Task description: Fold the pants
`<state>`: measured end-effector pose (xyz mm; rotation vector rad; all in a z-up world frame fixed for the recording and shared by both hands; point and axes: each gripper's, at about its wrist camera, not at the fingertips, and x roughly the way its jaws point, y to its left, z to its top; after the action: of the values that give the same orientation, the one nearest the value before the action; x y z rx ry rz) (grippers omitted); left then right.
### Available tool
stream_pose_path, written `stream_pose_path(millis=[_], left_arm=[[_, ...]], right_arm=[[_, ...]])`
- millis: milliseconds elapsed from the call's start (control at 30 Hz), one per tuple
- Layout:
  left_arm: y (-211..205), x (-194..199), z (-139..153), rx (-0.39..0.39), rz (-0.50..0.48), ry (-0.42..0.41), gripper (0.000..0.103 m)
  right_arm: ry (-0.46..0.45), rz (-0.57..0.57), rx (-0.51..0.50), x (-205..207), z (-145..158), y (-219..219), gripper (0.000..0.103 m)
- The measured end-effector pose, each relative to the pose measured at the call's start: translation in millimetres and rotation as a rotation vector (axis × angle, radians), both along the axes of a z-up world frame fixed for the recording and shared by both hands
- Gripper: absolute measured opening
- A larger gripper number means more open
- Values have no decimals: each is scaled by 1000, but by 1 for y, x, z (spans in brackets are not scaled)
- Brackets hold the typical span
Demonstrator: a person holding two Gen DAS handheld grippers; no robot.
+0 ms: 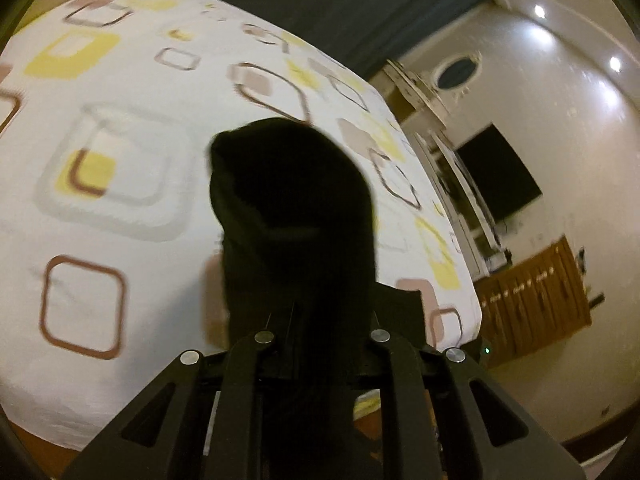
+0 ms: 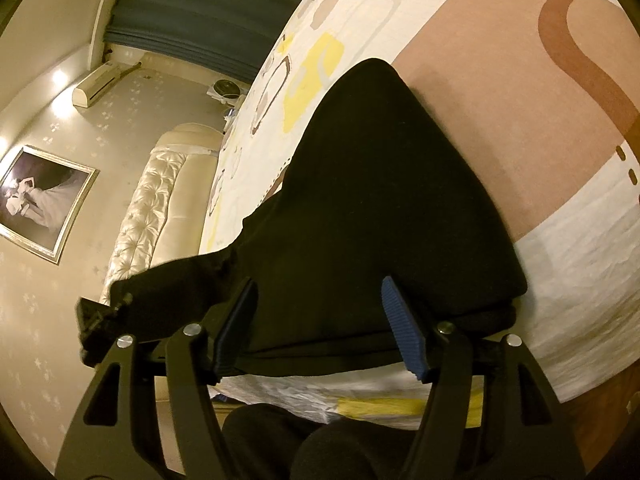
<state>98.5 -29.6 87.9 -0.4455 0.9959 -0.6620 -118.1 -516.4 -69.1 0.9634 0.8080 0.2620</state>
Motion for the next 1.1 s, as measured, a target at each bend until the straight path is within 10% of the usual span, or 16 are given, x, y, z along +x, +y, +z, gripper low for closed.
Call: stream_pose_path(millis=[333, 700, 1100], left_arm=[[-134, -20, -1, 150, -128, -42, 14], [-250, -34, -73, 427, -141, -61, 14], [-286, -51, -120, 611, -131, -125, 14]], right_arm=[[-7, 1, 8, -1, -2, 0, 65], [-20, -4, 27, -2, -5, -3, 65], [-29, -6, 67, -2, -9, -9, 65]])
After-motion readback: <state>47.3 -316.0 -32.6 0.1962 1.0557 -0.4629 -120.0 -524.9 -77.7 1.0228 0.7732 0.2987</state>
